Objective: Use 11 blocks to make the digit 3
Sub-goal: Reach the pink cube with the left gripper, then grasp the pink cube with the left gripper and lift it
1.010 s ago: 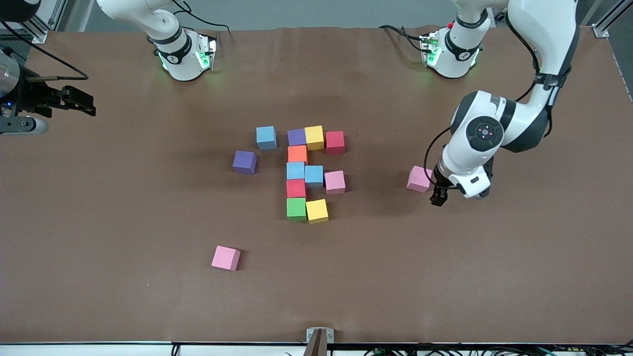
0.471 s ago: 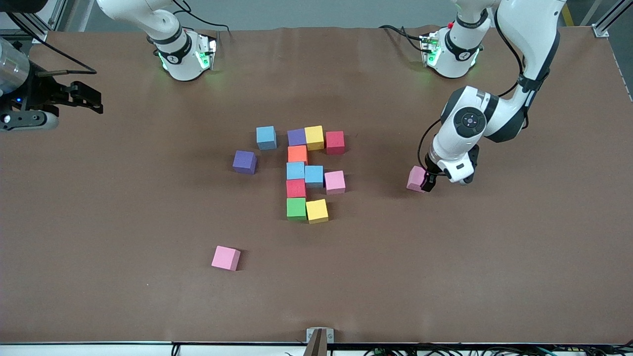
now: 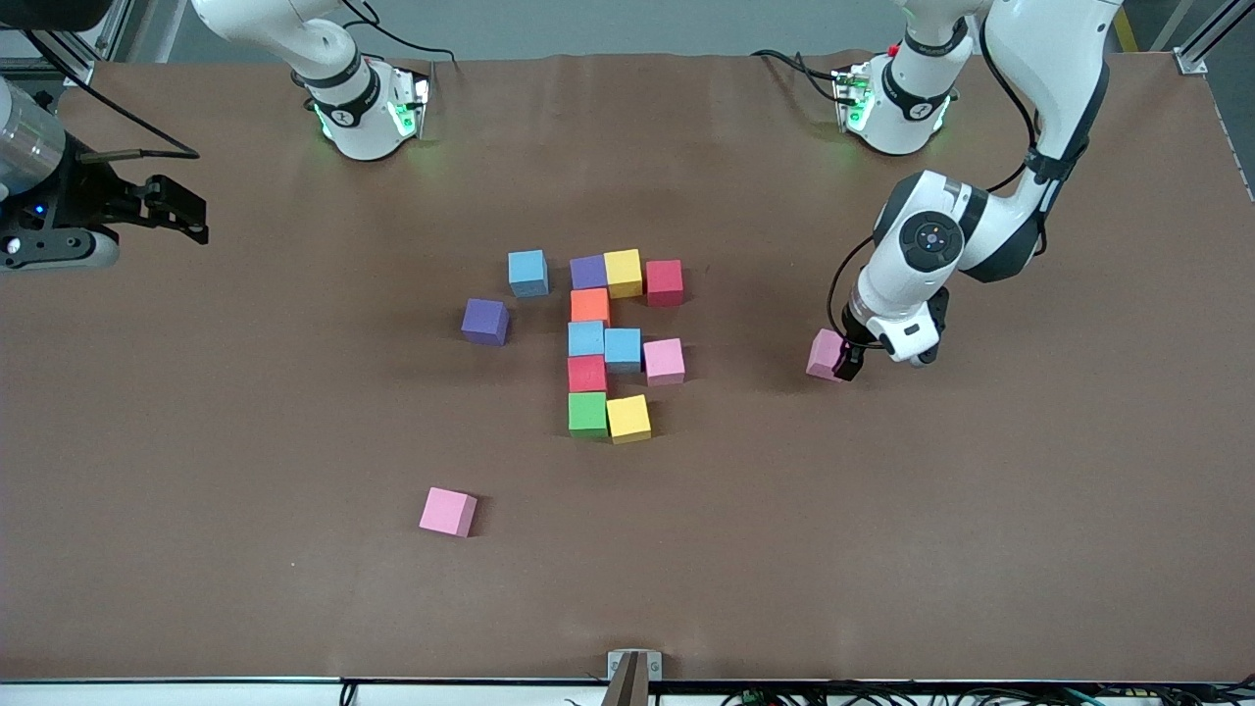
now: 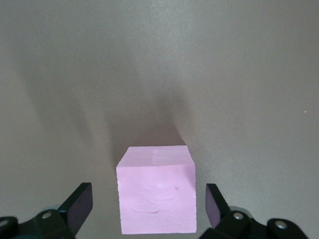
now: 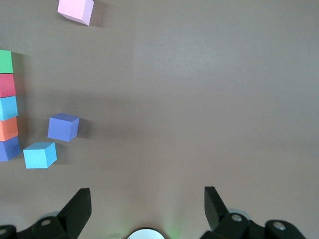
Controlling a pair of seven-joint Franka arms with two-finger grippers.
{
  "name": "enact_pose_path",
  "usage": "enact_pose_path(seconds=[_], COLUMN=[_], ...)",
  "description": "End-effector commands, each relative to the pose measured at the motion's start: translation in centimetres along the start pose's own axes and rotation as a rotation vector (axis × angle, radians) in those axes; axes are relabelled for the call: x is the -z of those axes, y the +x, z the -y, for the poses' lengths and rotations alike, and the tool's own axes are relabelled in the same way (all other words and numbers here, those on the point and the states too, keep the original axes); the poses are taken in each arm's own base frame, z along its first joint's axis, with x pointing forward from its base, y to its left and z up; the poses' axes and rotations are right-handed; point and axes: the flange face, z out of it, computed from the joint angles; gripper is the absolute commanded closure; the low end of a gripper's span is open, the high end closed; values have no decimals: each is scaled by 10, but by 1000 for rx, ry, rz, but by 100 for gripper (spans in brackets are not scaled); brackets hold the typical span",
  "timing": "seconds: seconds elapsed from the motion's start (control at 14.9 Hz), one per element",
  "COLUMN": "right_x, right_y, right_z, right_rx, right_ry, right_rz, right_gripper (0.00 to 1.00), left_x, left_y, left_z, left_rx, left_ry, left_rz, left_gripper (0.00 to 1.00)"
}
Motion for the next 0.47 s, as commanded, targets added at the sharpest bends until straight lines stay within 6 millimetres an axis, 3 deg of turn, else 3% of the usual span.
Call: enact_pose_path(seconds=[0.0,0.4], right_x=[2,34], right_y=[12,4], right_z=[-2,-7], right_rx=[-12,-25], right_ry=[-33,-24], right_rz=[0,-35], right_gripper=[0,0], left_x=[-7,-20], left_y=[-5,-9], left_z=[-6,-7], left_rx=[-5,-8], left_ry=[-5,13], left_rz=[6,16], left_gripper=[0,0])
